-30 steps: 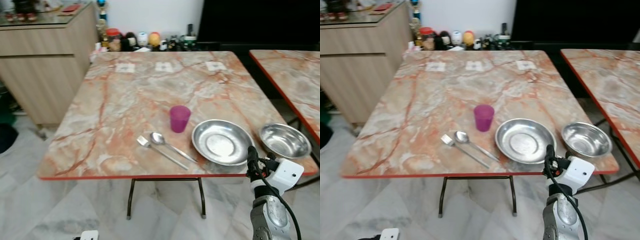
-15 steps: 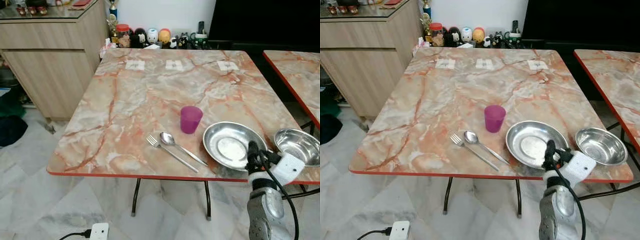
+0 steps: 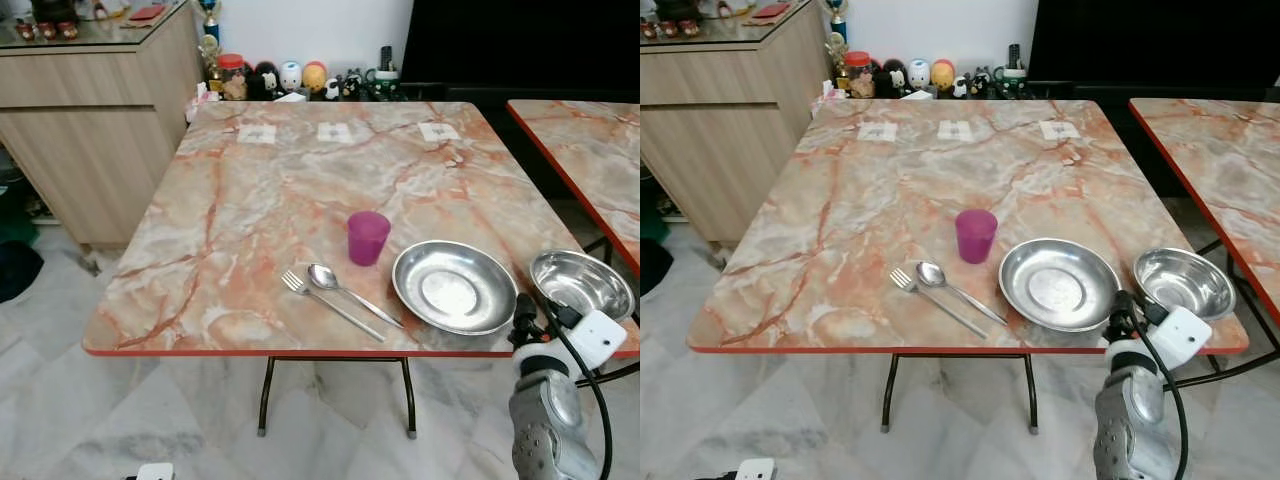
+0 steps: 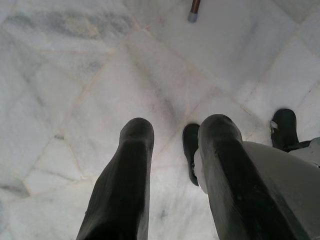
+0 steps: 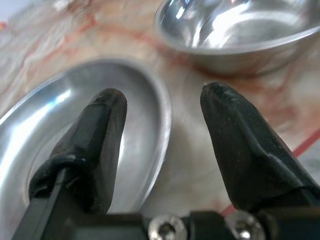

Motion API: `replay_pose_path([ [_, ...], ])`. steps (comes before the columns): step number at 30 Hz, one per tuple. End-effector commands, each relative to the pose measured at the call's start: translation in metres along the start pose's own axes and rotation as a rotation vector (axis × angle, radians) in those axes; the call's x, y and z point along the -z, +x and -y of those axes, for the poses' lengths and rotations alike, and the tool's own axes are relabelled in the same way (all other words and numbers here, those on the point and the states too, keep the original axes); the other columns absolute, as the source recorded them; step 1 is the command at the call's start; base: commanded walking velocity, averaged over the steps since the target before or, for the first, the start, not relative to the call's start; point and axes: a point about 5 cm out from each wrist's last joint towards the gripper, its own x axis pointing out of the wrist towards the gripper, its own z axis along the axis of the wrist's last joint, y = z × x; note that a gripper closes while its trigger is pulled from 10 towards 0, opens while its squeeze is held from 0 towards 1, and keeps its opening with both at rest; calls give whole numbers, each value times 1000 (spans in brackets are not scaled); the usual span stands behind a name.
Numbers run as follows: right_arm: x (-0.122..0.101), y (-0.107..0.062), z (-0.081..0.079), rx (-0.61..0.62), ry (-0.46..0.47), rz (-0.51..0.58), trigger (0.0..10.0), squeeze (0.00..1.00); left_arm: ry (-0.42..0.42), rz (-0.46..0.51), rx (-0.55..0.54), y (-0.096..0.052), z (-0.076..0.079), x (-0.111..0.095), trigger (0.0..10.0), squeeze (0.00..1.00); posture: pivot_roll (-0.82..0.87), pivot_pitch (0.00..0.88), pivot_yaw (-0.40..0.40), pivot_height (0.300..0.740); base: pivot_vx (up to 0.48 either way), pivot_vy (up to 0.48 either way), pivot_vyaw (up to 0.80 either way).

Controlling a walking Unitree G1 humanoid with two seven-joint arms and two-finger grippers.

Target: Setting the table

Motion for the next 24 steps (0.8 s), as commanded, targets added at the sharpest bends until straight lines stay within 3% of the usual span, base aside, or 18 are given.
replay_pose_path([
  [1,3,4,2,21,23,-29,10000,0,-13,-15,-3,-2,-2,6,10000,0,-82,0,0,740,0,0,0],
  [6,6,6,0,38,50,-40,10000,0,-3,-23,6,1,12,8,10000,0,-76,0,1,740,0,0,0],
  [10,8,7,-2,41,57,-51,10000,0,16,-21,30,5,33,1,10000,0,-75,0,3,740,0,0,0],
  [11,9,8,-2,46,73,-57,10000,0,18,-14,41,8,45,-3,10000,0,-74,0,4,740,0,0,0],
  [15,9,9,-3,50,92,-63,10000,0,20,-9,51,9,54,-8,10000,0,-74,0,4,740,0,0,0],
  [17,11,11,-2,52,89,-72,10000,0,28,0,68,12,70,-15,10000,0,-74,0,6,740,0,0,0],
  [21,12,12,-1,60,69,-88,10000,0,32,2,68,12,72,-17,10000,0,-74,0,4,740,0,0,0],
  [24,15,13,2,73,60,-107,10000,0,32,3,51,11,58,-17,10000,0,-72,0,2,740,0,0,0],
])
